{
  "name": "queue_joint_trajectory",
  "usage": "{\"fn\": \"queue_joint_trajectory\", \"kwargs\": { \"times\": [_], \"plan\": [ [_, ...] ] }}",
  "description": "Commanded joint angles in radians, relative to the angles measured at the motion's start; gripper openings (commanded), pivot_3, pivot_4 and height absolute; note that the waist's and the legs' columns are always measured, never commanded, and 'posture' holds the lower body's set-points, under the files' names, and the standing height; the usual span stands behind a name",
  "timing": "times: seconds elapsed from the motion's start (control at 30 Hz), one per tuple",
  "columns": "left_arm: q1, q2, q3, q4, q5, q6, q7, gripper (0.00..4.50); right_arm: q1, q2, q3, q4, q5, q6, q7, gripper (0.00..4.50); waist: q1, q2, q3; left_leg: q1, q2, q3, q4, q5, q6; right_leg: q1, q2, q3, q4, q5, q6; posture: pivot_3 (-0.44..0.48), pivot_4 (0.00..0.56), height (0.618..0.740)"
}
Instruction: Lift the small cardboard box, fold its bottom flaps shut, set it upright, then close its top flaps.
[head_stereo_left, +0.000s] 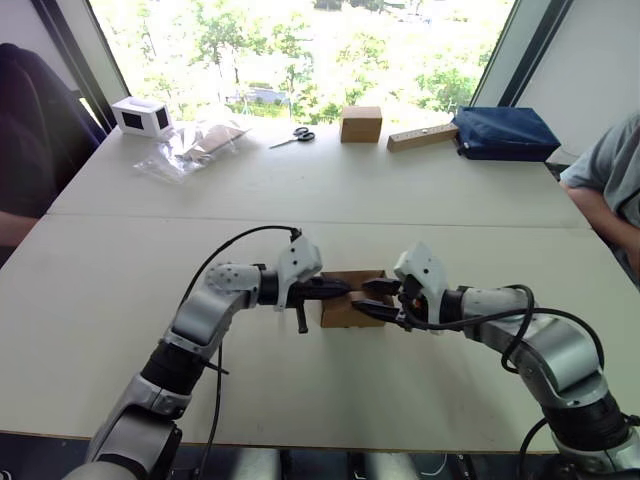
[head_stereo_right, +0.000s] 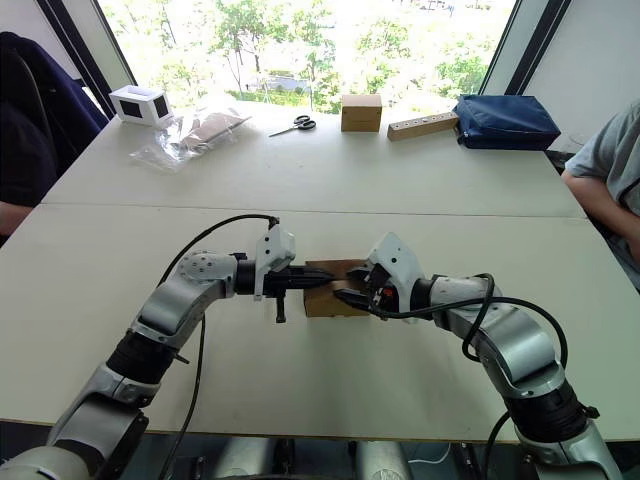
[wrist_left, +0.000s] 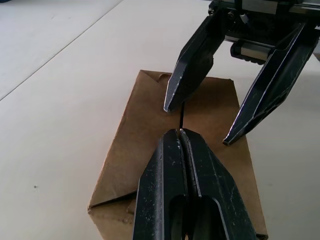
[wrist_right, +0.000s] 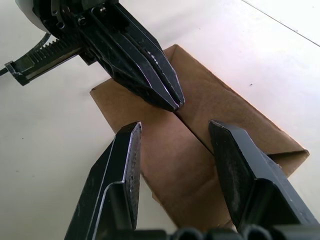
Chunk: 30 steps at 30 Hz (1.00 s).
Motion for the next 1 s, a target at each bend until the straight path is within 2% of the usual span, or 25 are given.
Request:
{"fn": "queue_joint_trajectory", "kwargs": {
  "times": [0.03, 0.23, 0.4, 0.5, 0.57, 0.77, 0.9, 1.0],
  "plan": [
    [0.017, 0.005, -0.021, -0.001, 0.013, 0.022, 0.000, 0.00, -0.004, -0.009, 0.009, -0.003, -0.007, -0.002, -0.004, 2.15, 0.000, 0.000, 0.000, 0.000, 0.000, 0.000, 0.000, 0.000, 0.000, 0.000, 0.000, 0.000, 0.000, 0.000, 0.000, 0.000, 0.150, 0.740],
    [0.027, 0.018, 0.008, -0.004, -0.008, 0.022, -0.006, 0.00, -0.004, 0.000, -0.014, 0.009, -0.006, -0.016, -0.011, 2.15, 0.000, 0.000, 0.000, 0.000, 0.000, 0.000, 0.000, 0.000, 0.000, 0.000, 0.000, 0.000, 0.000, 0.000, 0.000, 0.000, 0.150, 0.740],
    [0.054, 0.065, 0.168, -0.088, -0.150, 0.095, -0.008, 0.00, -0.002, 0.050, -0.173, -0.021, 0.072, -0.083, -0.032, 2.15, -0.008, 0.000, 0.000, 0.000, 0.001, 0.000, 0.000, 0.000, 0.000, -0.001, 0.001, 0.000, 0.000, 0.000, 0.000, 0.000, 0.150, 0.740],
    [0.076, 0.133, 0.218, -0.141, -0.162, 0.095, -0.013, 0.00, -0.001, 0.051, -0.251, -0.075, 0.128, -0.056, -0.060, 2.15, -0.006, 0.000, 0.001, -0.001, 0.001, 0.000, 0.000, 0.000, 0.000, -0.001, 0.001, 0.000, 0.000, 0.000, 0.001, 0.000, 0.150, 0.740],
    [0.092, 0.170, 0.257, -0.190, -0.202, 0.154, 0.001, 0.00, 0.022, 0.045, -0.297, -0.123, 0.175, -0.025, -0.078, 2.15, -0.005, 0.001, 0.001, -0.001, 0.001, 0.000, -0.001, 0.000, 0.000, -0.002, 0.000, 0.000, 0.000, 0.000, 0.001, 0.000, 0.150, 0.740],
    [0.165, 0.257, 0.353, -0.332, -0.306, 0.300, 0.041, 0.00, 0.193, 0.006, -0.405, -0.242, 0.281, 0.058, -0.106, 2.15, 0.002, 0.000, 0.001, -0.001, -0.001, 0.000, -0.001, 0.000, 0.000, -0.001, -0.003, 0.000, 0.000, 0.000, 0.000, 0.000, 0.150, 0.740],
    [0.287, 0.338, 0.389, -0.412, -0.340, 0.354, 0.032, 0.00, 0.360, -0.040, -0.495, -0.313, 0.355, 0.099, -0.088, 2.15, -0.001, 0.001, 0.001, -0.001, -0.002, 0.001, -0.001, 0.000, 0.000, -0.001, -0.005, 0.000, 0.000, 0.000, 0.000, 0.000, 0.150, 0.740],
    [0.427, 0.382, 0.405, -0.470, -0.338, 0.349, 0.027, 0.00, 0.491, -0.087, -0.551, -0.360, 0.412, 0.133, -0.058, 2.15, -0.004, 0.001, 0.001, 0.000, -0.002, 0.001, -0.001, 0.000, 0.000, -0.001, -0.005, 0.000, -0.001, -0.001, 0.000, 0.000, 0.150, 0.740]
  ]
}}
